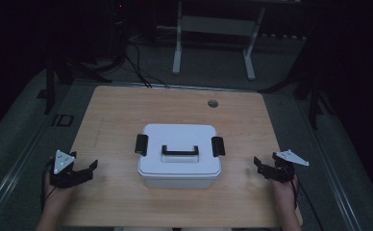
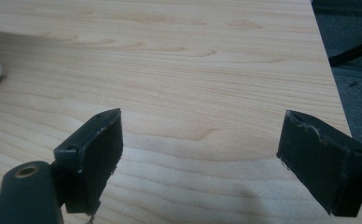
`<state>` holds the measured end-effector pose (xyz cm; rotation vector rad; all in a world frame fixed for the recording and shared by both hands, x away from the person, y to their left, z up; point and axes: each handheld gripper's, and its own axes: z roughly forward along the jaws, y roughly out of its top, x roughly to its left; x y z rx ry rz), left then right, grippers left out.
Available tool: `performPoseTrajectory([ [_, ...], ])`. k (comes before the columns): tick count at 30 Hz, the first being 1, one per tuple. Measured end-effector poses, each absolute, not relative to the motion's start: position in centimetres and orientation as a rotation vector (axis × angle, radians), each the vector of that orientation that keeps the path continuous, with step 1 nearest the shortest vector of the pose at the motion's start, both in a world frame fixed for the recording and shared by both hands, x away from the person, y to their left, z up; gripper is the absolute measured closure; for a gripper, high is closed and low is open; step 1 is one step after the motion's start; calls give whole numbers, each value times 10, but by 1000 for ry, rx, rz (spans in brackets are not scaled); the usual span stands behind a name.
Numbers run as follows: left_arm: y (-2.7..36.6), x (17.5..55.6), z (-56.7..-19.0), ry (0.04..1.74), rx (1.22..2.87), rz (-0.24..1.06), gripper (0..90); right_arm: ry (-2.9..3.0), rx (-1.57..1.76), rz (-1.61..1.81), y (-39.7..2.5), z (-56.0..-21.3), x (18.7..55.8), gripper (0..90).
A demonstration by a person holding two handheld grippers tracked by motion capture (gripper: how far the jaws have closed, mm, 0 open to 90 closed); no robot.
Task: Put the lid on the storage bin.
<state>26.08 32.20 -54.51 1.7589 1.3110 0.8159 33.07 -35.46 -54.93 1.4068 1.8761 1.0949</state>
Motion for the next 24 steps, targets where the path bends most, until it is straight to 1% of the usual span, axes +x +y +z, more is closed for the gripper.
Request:
performPoseTrajectory([
  [3, 322, 260, -545, 1317, 1733, 827, 146, 1862, 1409, 1086, -355, -549, 330, 136],
  [6, 322, 257, -544, 1329, 1697, 865, 146, 1850, 1410, 1091, -355, -549, 329, 137],
  [12, 319, 255, -544, 1338, 1680, 932, 147, 1849, 1415, 1093, -355, -548, 329, 136],
  [15, 320, 251, -543, 1349, 1636, 963, 145, 1840, 1422, 1094, -354, -548, 329, 136],
  [19, 326, 250, -542, 1367, 1611, 945, 144, 1835, 1422, 1091, -354, -548, 329, 136],
  [21, 327, 250, -542, 1379, 1611, 957, 144, 1844, 1419, 1089, -354, -549, 329, 136],
  [24, 332, 249, -543, 1422, 1553, 966, 144, 1852, 1410, 1077, -352, -549, 329, 136],
])
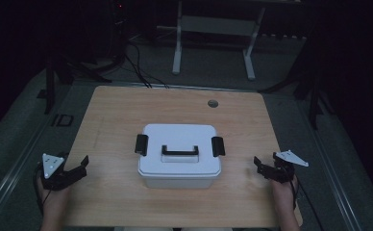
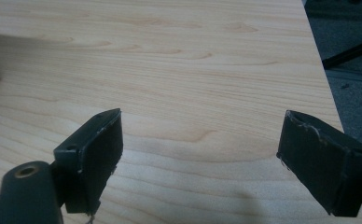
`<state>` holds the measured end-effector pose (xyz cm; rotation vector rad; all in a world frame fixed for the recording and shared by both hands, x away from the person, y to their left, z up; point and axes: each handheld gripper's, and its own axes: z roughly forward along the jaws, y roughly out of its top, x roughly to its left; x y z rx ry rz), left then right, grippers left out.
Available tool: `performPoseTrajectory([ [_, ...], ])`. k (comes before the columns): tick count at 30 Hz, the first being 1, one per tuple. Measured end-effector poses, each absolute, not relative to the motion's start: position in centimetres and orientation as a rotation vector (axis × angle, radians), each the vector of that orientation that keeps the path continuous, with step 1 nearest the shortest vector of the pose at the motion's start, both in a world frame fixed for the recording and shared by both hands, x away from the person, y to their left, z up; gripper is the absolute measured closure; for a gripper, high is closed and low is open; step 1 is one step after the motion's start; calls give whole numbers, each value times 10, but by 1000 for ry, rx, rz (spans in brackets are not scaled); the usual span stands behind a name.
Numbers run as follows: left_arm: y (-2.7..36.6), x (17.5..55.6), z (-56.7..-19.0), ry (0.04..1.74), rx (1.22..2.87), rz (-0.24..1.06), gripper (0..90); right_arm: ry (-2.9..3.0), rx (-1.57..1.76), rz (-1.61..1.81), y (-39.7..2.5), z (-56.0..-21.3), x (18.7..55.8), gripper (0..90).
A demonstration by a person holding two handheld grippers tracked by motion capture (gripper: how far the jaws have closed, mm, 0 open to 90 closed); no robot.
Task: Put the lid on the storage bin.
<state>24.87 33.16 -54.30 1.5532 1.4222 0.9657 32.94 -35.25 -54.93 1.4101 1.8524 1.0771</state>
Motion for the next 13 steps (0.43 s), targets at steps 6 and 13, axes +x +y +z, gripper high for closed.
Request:
performPoseTrajectory([
  [6, 327, 250, -544, 1446, 1546, 1011, 144, 1831, 1425, 1088, -354, -549, 330, 136],
  [13, 323, 251, -546, 1440, 1566, 1015, 144, 1828, 1433, 1089, -356, -549, 330, 135],
])
